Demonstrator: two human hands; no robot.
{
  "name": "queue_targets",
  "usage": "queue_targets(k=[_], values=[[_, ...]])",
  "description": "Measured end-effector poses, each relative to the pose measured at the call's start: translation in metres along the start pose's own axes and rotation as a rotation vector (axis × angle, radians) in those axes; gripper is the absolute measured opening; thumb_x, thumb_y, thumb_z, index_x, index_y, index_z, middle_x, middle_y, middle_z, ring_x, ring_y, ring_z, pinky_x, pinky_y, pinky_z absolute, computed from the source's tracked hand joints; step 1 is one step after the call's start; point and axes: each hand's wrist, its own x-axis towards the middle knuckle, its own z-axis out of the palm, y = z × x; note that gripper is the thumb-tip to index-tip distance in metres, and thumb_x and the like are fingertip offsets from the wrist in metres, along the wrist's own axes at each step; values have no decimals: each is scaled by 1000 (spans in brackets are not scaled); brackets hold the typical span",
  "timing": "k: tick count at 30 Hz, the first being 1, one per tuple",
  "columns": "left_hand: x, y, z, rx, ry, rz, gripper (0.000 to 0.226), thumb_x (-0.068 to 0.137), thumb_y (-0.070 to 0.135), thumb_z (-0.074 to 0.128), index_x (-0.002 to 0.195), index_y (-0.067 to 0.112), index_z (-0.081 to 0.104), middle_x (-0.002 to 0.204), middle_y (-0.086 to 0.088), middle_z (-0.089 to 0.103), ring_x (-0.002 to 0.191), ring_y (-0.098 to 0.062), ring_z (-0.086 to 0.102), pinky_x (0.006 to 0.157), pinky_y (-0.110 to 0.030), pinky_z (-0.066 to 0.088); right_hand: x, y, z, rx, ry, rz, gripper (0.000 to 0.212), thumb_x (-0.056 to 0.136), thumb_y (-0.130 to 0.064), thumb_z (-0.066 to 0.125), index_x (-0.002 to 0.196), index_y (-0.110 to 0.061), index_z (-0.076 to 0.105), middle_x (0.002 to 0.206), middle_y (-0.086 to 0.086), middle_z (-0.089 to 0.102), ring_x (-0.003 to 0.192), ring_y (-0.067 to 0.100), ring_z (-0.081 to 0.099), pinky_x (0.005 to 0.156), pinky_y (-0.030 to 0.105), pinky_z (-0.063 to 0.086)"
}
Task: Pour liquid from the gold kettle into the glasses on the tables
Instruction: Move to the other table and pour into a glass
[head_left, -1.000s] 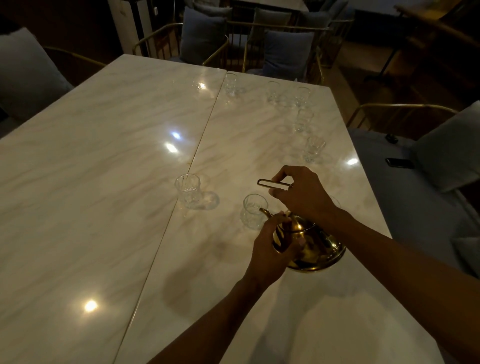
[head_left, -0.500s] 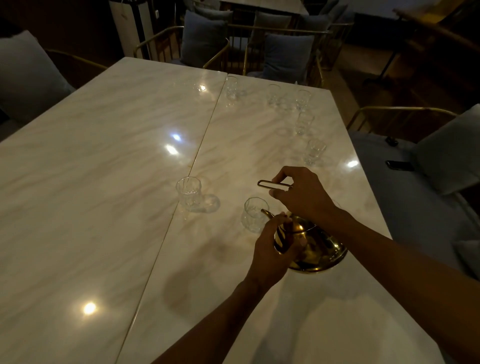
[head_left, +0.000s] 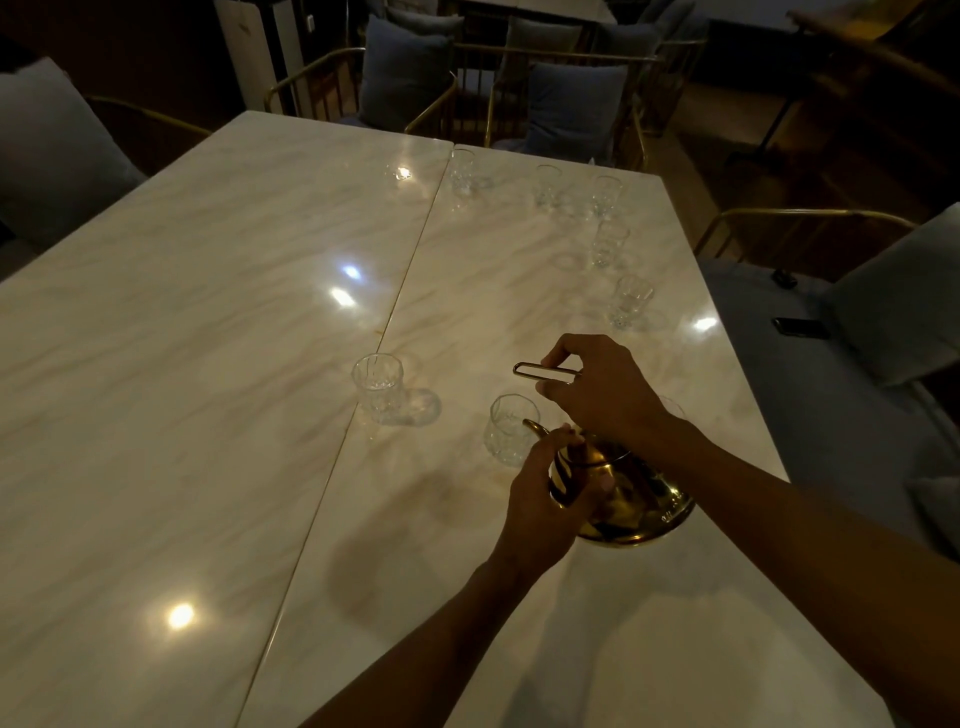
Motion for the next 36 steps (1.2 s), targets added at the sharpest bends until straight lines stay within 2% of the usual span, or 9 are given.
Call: queue_targets(k=[6,11,15,20,25,29,32,36], values=[[1,-1,-1,2,-1,-9,44,85,24,73,113,45,47,110,36,52,103,28,46,80,4,38,0,0,2,-8,3,-2,13,79,-25,76,86,-22,65,73,-15,58,58,5,61,53,17,42],[1,-3,-2,5,1,-6,44,85,23,73,110,47,47,110,36,52,102,29,44,81,5,37,1,1,5,-27,8,-15,15,79,-25,76,88,-19,67,84,-9,60,61,3,58,55,17,42],[0,-5,-3,9,-6,3,44,85,21,73,112,45,47,106,49,52,103,28,46,81,4,38,0,2,6,-21,18,-7,13,78,-25,76,85,-21,66,87,-6,64,63,5,61,61,27,52],[-1,-8,-6,-5,-6,6,45,84,22,74,117,42,50,109,43,55,107,23,48,82,1,39,-4,1,8,10,23,6,12,79,-24,74,86,-21,66,80,-4,65,58,12,63,63,34,58],[-3,-8,-8,40,-26,16,45,85,25,73,115,45,48,110,49,50,107,25,46,83,3,38,-9,2,8,-4,50,-15,14,80,-25,74,91,-20,67,74,-16,55,61,4,59,58,23,50],[-3,-13,-10,65,-32,53,45,84,26,74,121,34,50,118,28,56,108,21,48,82,2,39,-16,7,9,30,72,-14,15,81,-25,74,93,-19,67,83,-9,64,66,4,60,62,20,49],[-4,-14,-11,114,-45,93,45,84,28,73,123,32,50,126,14,57,113,16,48,86,-3,41,-23,9,7,68,96,-13,13,81,-24,74,92,-19,67,75,-12,62,60,2,57,56,16,44],[-5,-11,-12,175,-83,130,43,87,29,70,125,29,50,125,15,55,108,21,47,84,0,40,-35,14,6,118,155,-2,13,83,-23,73,93,-19,66,69,-17,56,52,-2,54,51,10,36]])
